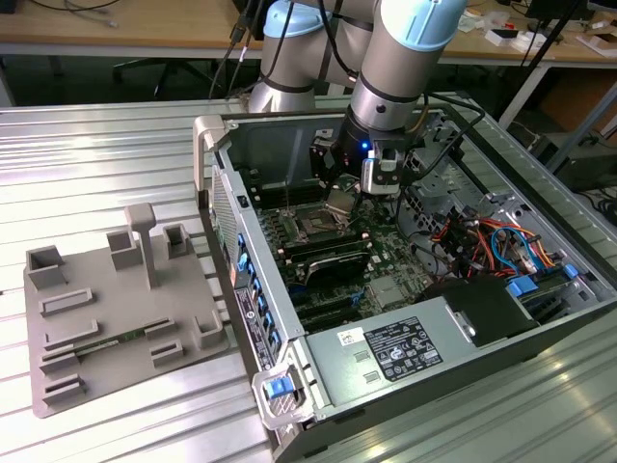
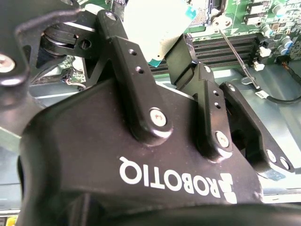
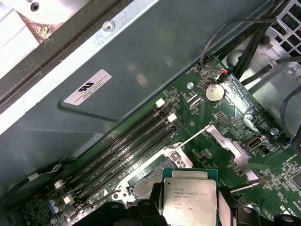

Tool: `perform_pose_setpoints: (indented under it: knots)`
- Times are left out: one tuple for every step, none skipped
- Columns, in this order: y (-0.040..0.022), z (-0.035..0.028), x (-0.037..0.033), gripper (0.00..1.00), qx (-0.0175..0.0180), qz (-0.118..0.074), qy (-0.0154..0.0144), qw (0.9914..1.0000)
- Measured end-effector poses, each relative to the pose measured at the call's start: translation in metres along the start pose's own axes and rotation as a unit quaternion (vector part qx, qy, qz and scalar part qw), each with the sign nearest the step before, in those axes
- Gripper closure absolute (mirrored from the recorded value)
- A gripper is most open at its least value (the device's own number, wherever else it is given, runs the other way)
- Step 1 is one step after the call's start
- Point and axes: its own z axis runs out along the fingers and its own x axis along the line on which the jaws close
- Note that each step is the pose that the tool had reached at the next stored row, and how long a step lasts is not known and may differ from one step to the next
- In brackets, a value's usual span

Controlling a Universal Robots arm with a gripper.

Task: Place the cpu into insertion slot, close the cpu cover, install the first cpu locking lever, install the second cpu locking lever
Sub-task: 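Place the cpu into insertion slot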

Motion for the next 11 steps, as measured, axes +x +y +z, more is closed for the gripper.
perform_pose_setpoints:
  knots:
    - [0.0, 0.0, 0.0, 0.45, 0.0, 0.0, 0.0, 1.0]
    - [0.0, 0.0, 0.0, 0.45, 0.0, 0.001, -0.0001, 1.0]
    - [0.0, 0.0, 0.0, 0.45, -0.0001, 0.001, -0.0001, 1.0]
    - [0.0, 0.0, 0.0, 0.45, -0.0001, 0.002, -0.0002, 1.0]
    - [0.0, 0.0, 0.0, 0.45, -0.0001, 0.003, -0.0003, 1.0]
    - [0.0, 0.0, 0.0, 0.45, -0.0001, 0.003, -0.0003, 1.0]
    - [0.0, 0.0, 0.0, 0.45, -0.0001, 0.003, -0.0003, 0.99999]
    - [0.0, 0.0, 0.0, 0.45, -0.0001, 0.004, -0.0004, 0.99999]
    - [0.0, 0.0, 0.0, 0.45, -0.0001, 0.004, -0.0004, 0.99999]
    - [0.0, 0.0, 0.0, 0.45, -0.0001, 0.004, -0.0004, 0.99999]
    - [0.0, 0.0, 0.0, 0.45, -0.0001, 0.005, -0.0005, 0.99999]
